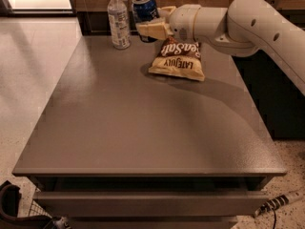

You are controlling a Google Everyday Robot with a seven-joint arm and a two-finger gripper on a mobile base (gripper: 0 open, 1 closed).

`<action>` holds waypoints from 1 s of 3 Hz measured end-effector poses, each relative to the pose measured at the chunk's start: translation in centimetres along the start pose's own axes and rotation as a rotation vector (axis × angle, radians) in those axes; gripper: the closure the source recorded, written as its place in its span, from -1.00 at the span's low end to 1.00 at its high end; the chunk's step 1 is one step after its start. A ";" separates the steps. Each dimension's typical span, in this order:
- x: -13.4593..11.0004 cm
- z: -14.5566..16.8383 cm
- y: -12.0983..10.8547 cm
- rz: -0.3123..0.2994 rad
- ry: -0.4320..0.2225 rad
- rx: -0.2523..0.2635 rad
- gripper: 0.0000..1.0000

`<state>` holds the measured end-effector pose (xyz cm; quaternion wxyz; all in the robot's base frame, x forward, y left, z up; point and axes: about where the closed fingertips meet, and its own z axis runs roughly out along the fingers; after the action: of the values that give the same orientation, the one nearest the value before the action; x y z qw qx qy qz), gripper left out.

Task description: Move pepsi can near blue plastic bottle

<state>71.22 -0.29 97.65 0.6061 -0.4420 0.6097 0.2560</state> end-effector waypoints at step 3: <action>4.6 6.5 -2.6 0.093 -0.001 0.001 1.00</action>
Offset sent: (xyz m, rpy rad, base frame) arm 0.0647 0.0308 -0.0421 0.0388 0.0750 -0.0165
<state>77.32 2.98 92.92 0.5943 -0.4127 0.6292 0.2838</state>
